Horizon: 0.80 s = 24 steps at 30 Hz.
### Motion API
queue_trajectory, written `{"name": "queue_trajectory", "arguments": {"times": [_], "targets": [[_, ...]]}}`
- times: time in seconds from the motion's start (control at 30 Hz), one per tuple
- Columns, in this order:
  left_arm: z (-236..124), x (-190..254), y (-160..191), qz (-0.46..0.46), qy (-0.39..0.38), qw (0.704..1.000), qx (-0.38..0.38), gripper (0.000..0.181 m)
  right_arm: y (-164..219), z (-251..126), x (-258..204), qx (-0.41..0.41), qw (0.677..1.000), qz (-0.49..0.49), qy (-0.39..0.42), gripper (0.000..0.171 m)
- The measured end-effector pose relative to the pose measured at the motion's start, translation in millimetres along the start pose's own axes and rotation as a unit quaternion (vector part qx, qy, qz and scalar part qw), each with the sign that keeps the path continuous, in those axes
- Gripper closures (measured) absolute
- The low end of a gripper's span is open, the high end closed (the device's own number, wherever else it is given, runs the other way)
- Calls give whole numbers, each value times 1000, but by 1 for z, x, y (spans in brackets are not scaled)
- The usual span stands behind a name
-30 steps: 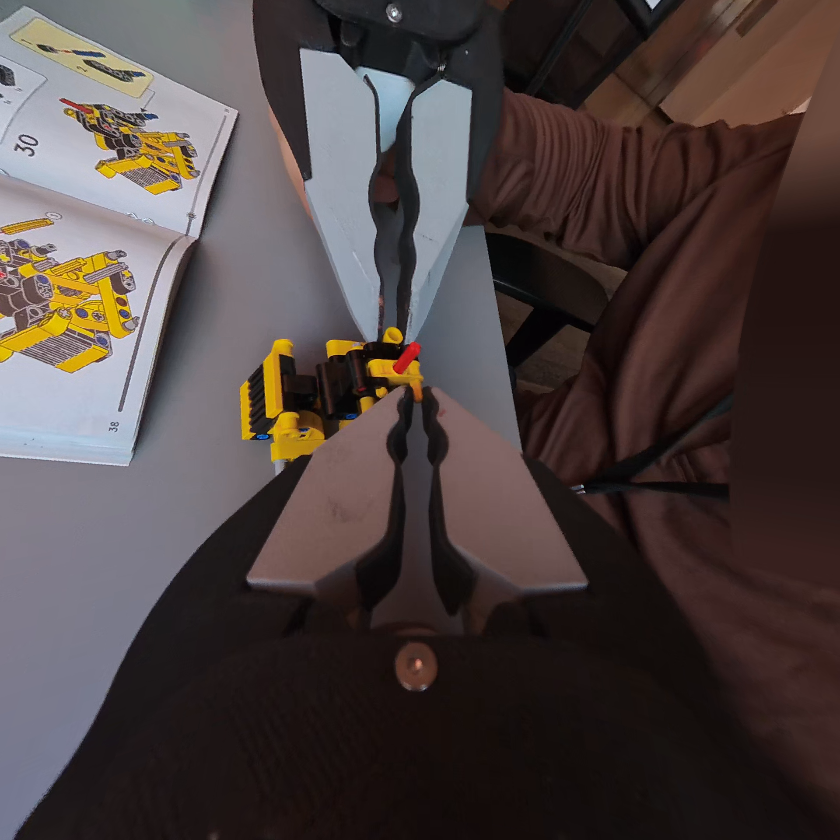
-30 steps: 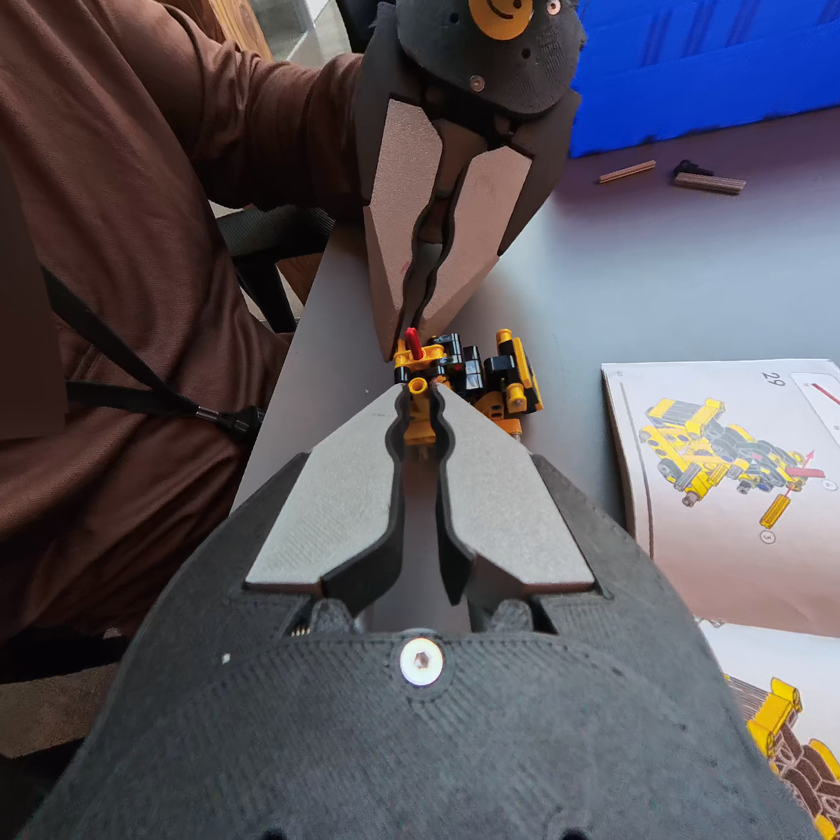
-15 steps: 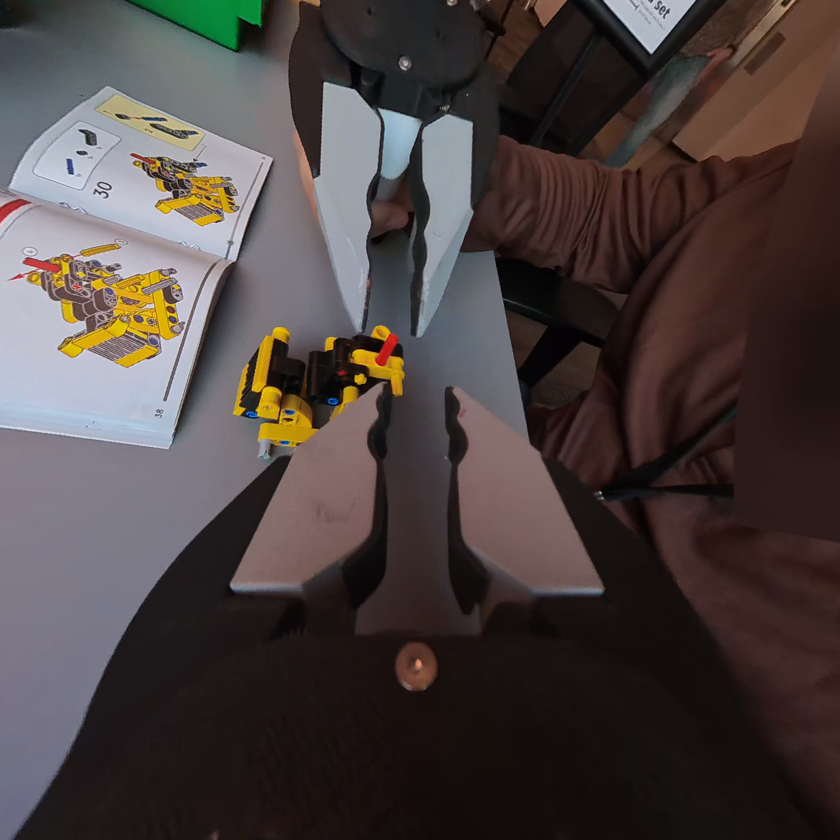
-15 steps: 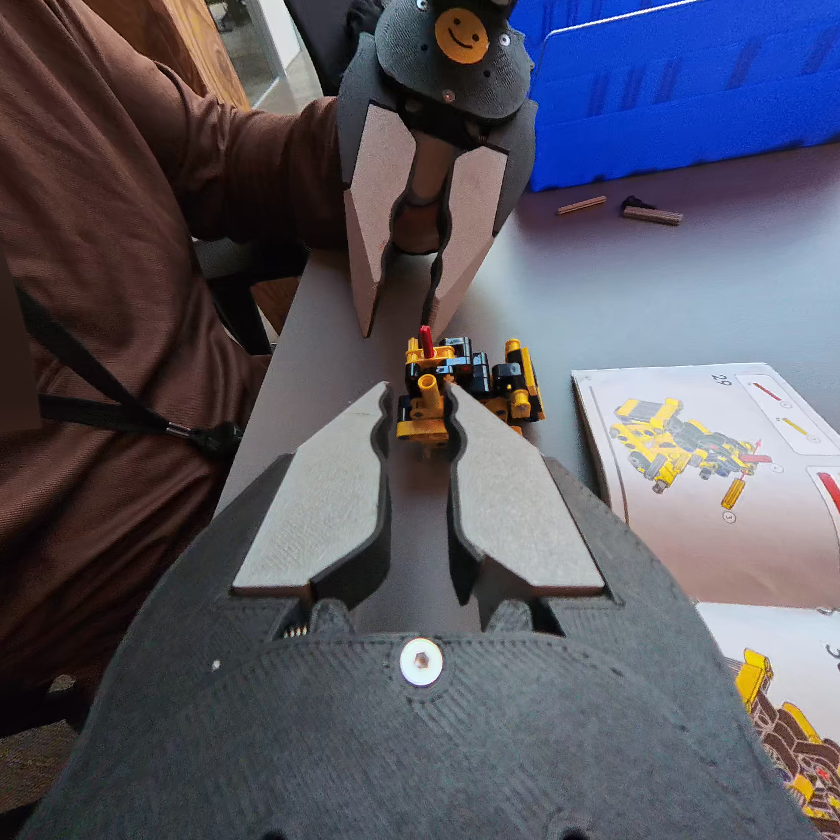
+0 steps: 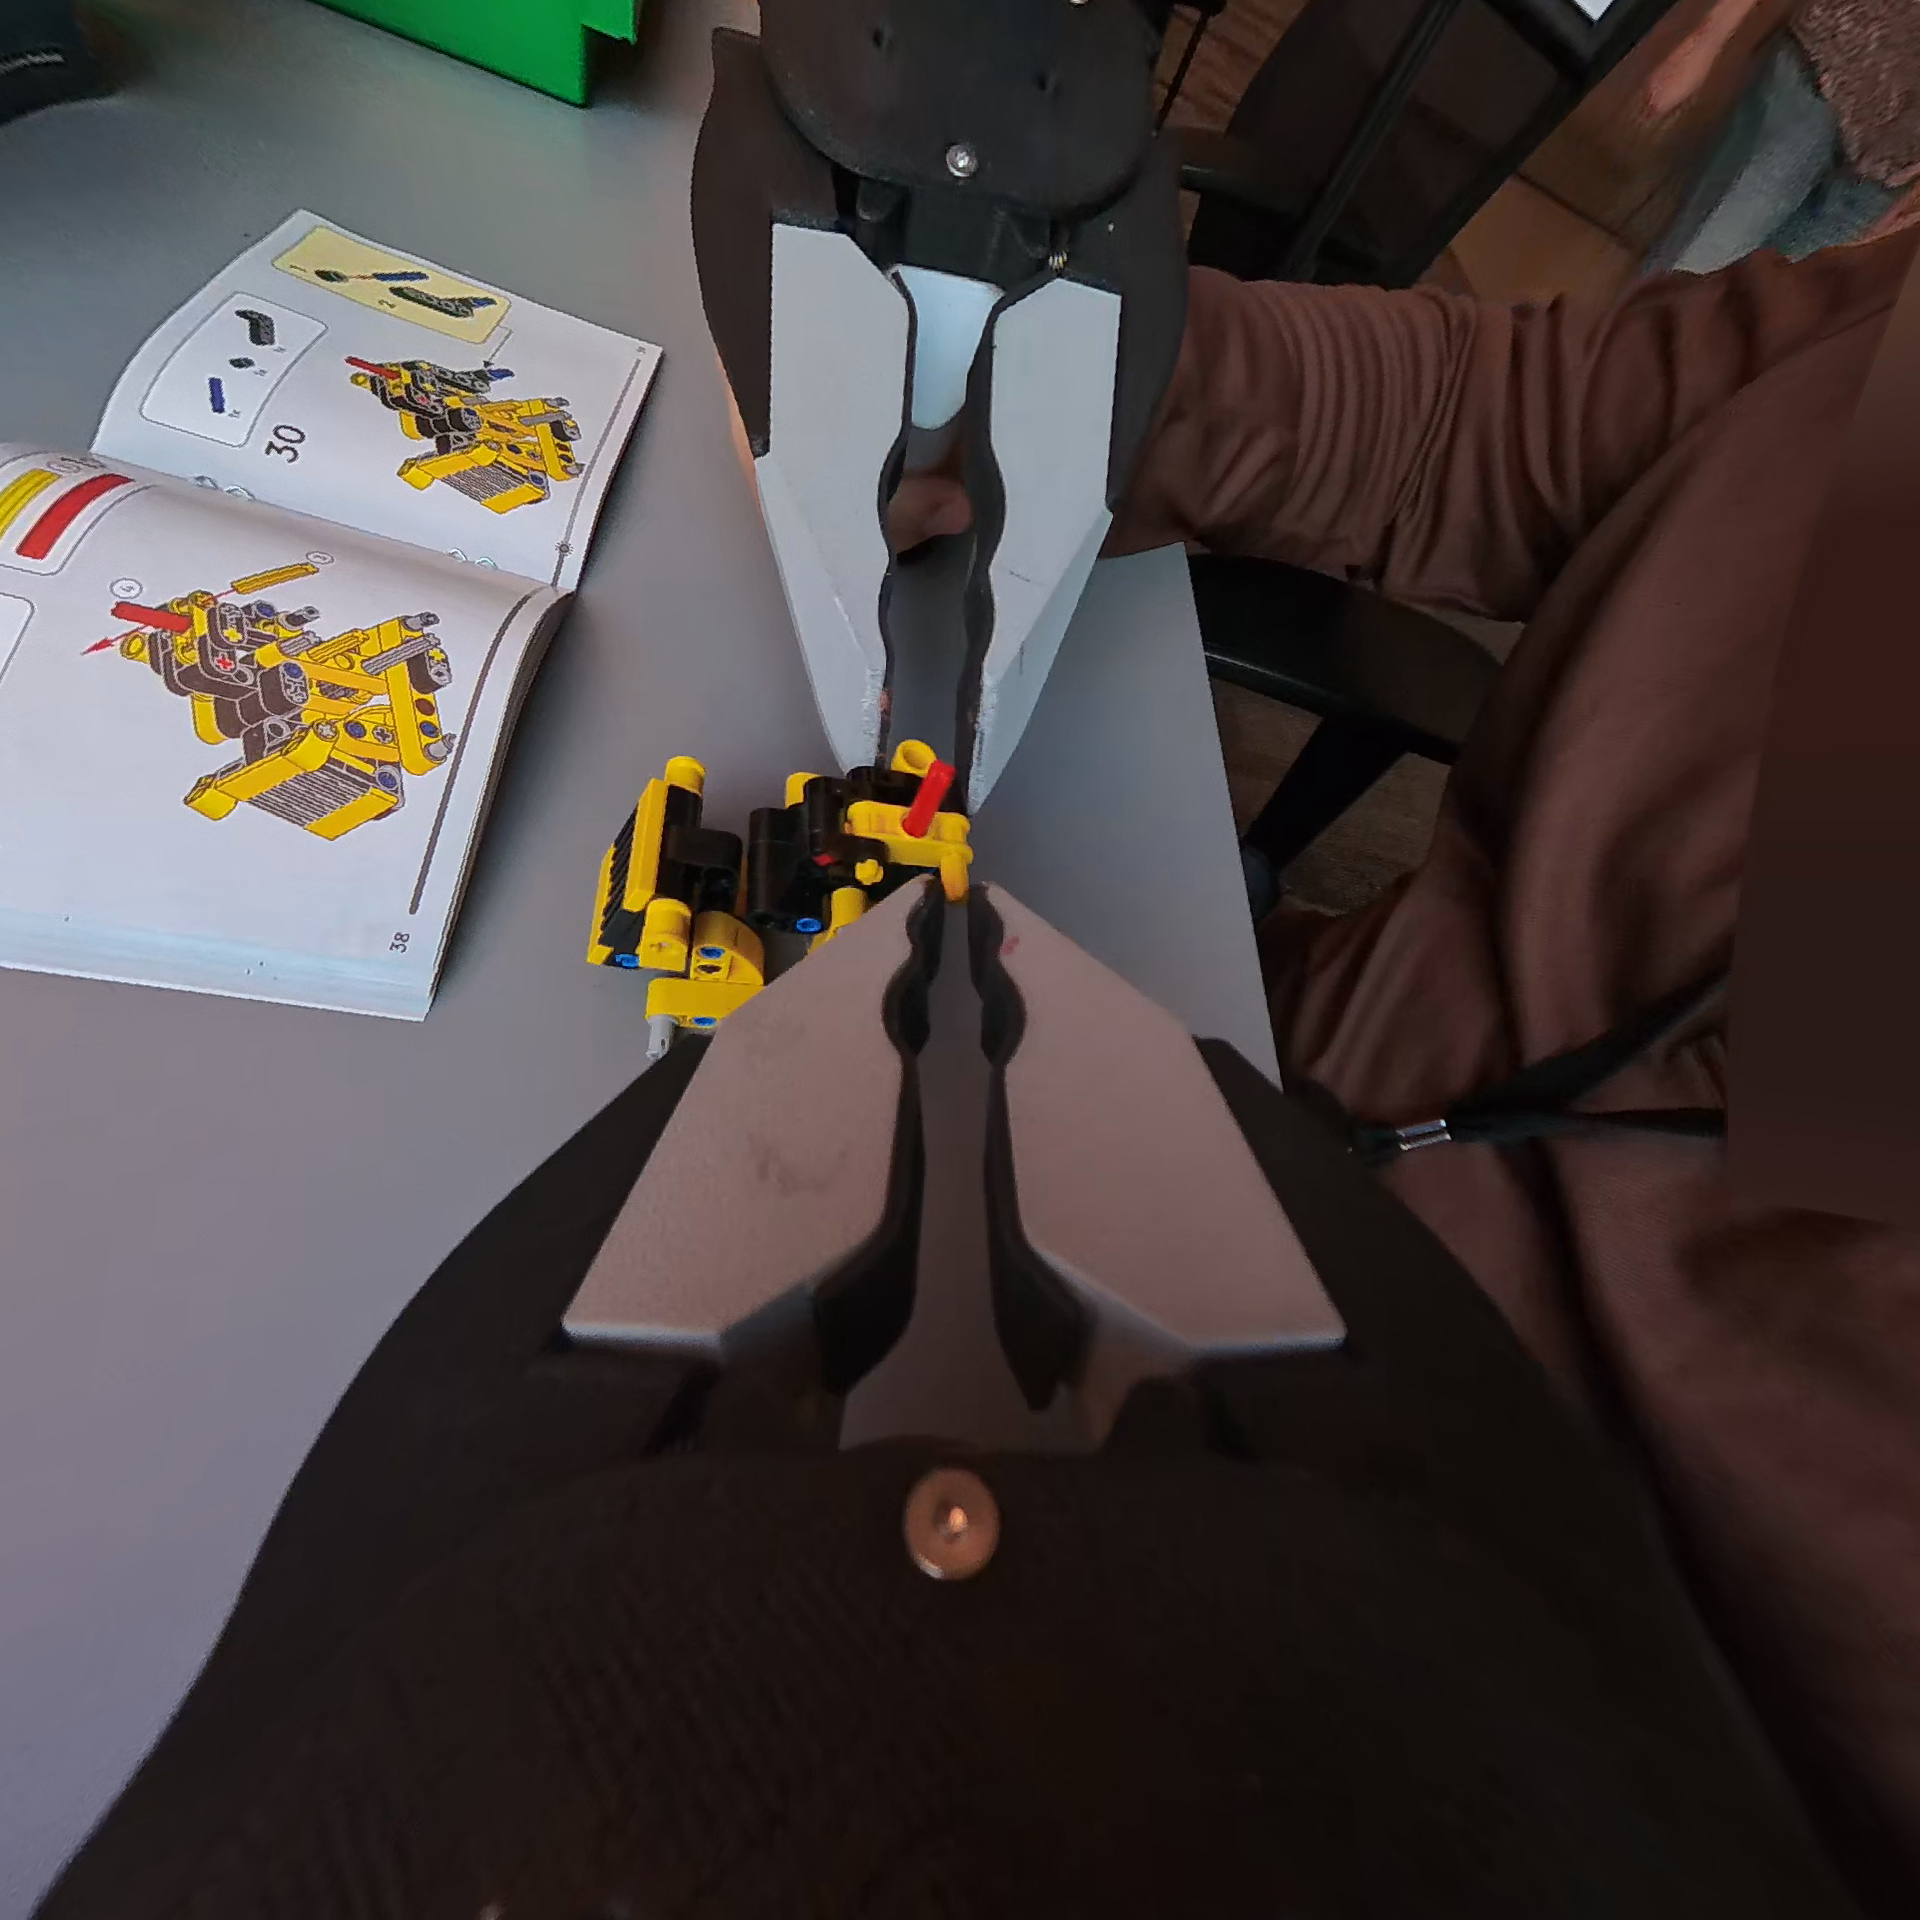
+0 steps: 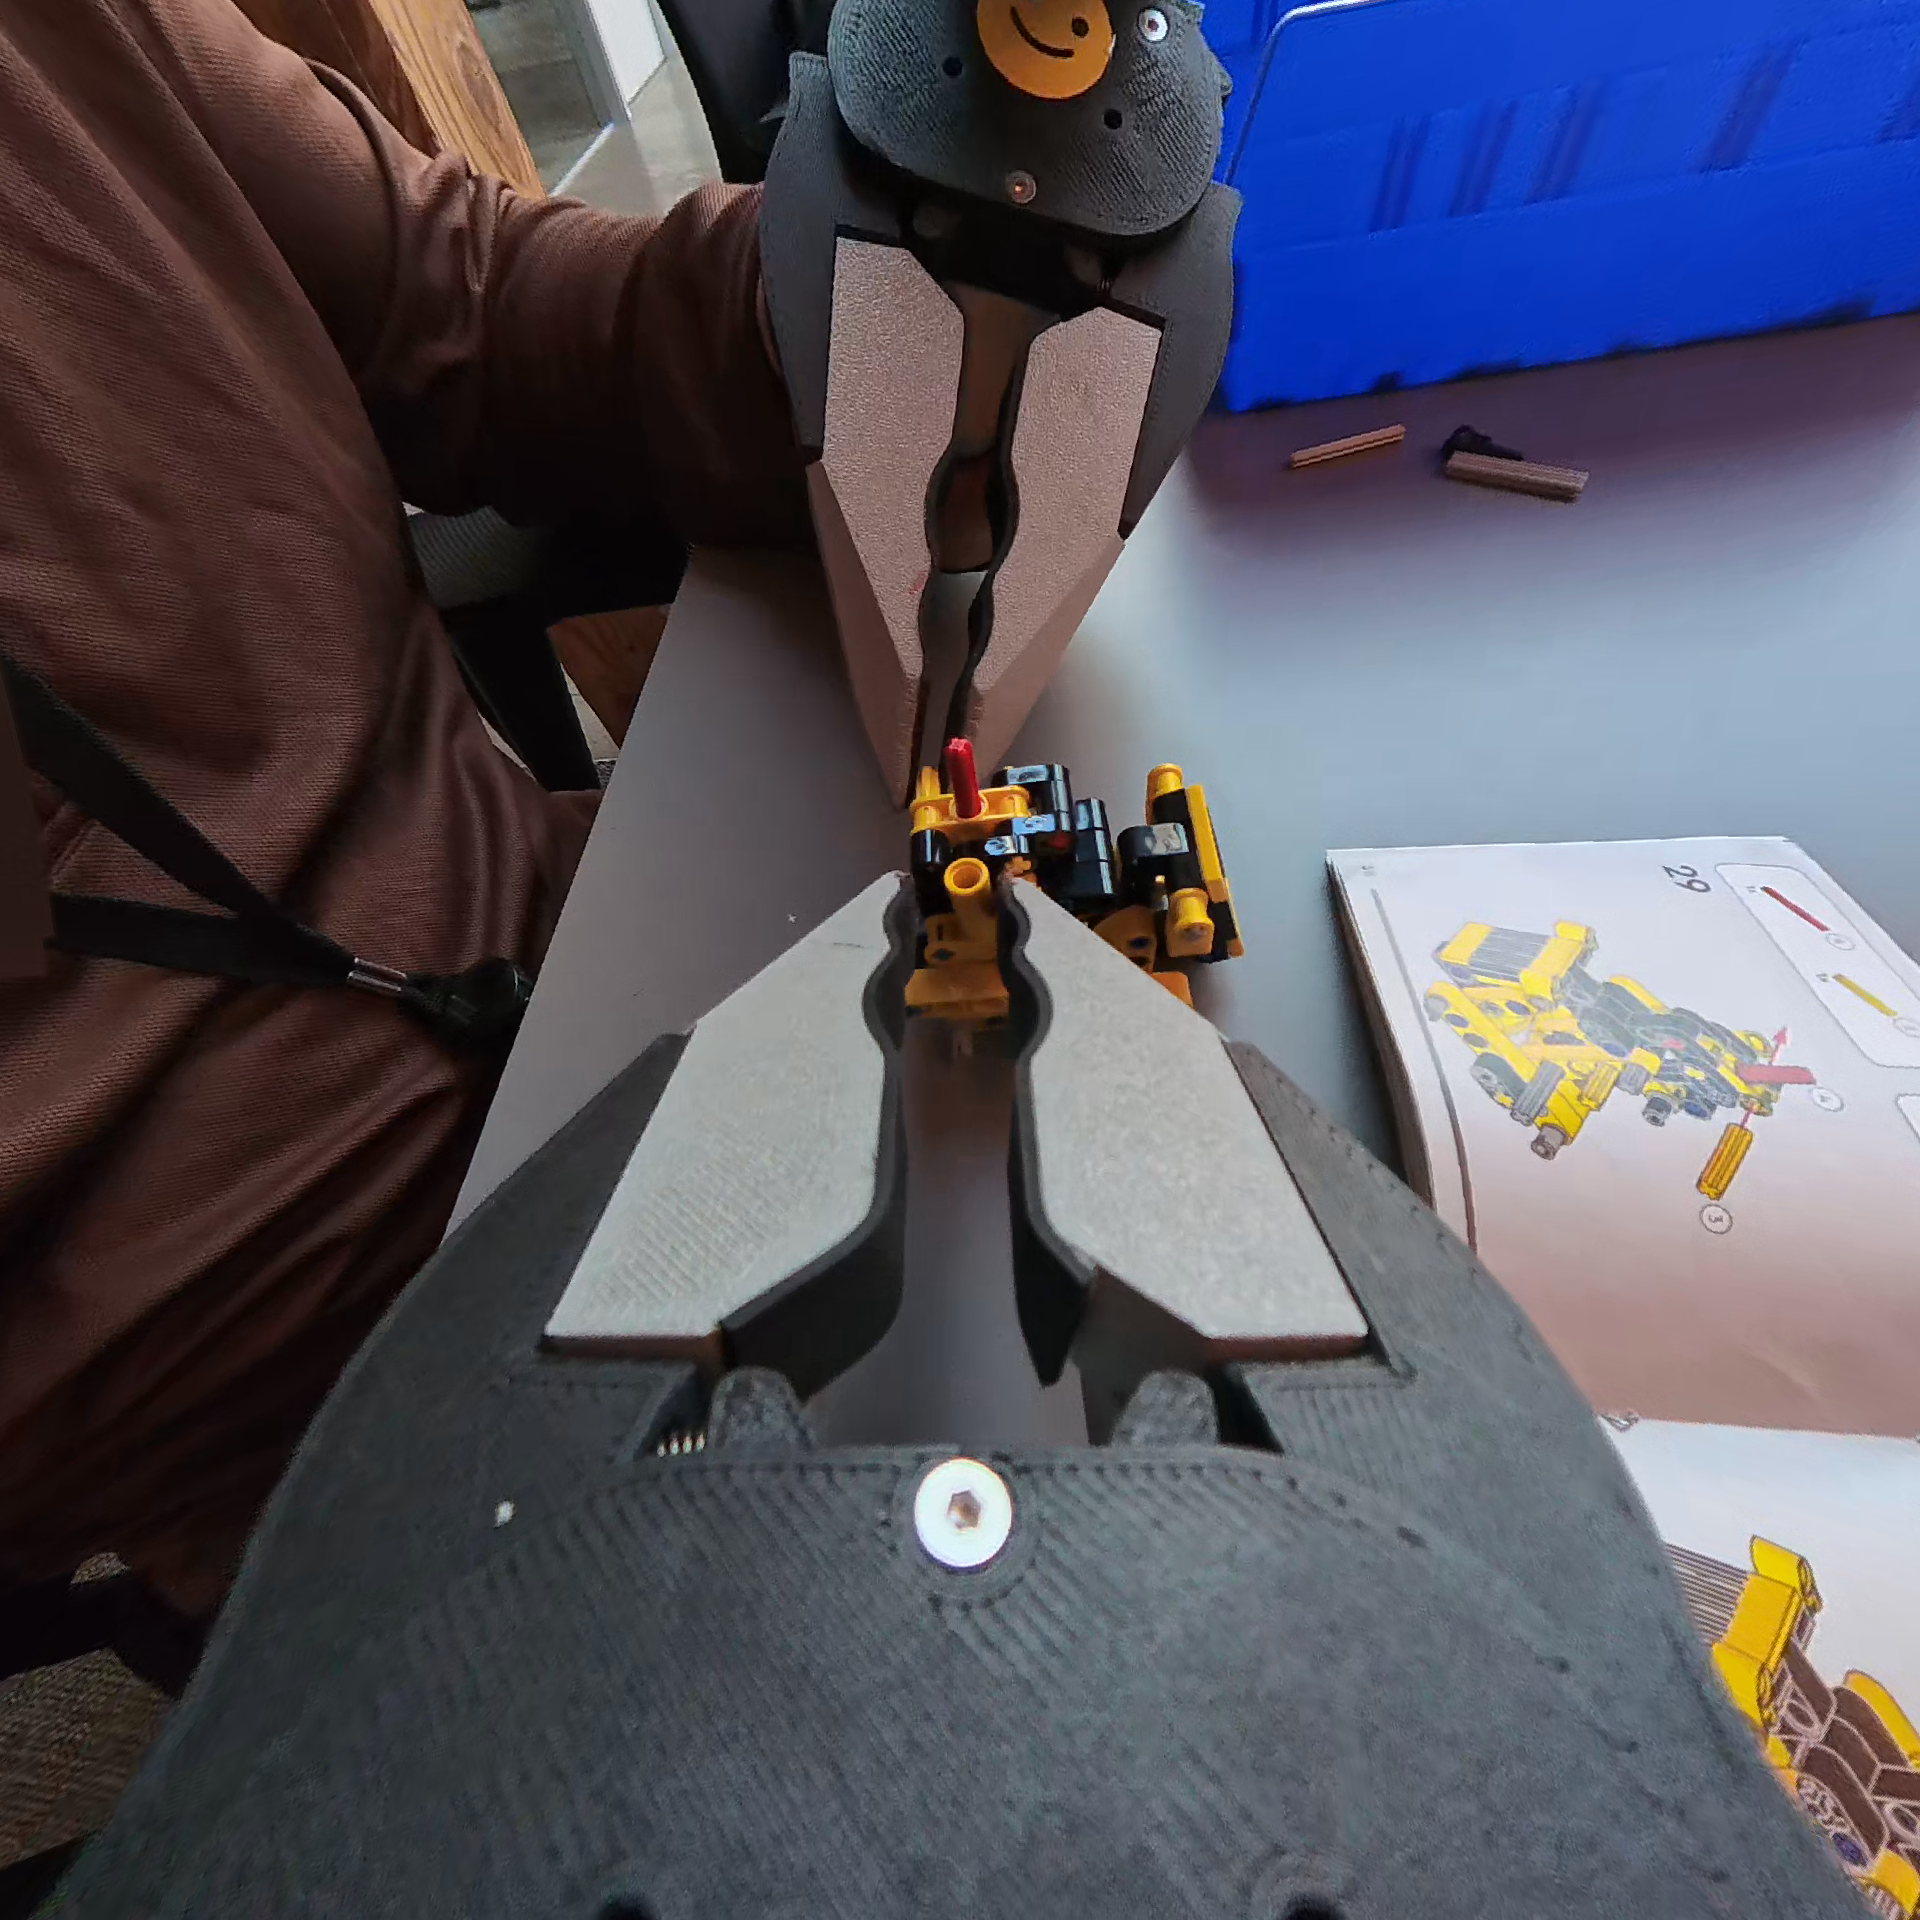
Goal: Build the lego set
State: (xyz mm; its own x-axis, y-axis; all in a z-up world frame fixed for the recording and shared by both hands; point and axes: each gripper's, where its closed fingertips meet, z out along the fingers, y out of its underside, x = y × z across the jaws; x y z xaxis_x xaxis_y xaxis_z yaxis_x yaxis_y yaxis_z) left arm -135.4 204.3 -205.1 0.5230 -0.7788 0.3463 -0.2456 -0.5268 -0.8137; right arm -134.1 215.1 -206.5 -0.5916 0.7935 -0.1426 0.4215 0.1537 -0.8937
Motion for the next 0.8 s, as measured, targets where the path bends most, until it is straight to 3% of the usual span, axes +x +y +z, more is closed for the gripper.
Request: {"name": "queue_trajectory", "arguments": {"times": [0.8], "targets": [[4,4,-2,-23,23,999,-24,181,4,-1,-3,-36,999,-34,-7,162]]}}
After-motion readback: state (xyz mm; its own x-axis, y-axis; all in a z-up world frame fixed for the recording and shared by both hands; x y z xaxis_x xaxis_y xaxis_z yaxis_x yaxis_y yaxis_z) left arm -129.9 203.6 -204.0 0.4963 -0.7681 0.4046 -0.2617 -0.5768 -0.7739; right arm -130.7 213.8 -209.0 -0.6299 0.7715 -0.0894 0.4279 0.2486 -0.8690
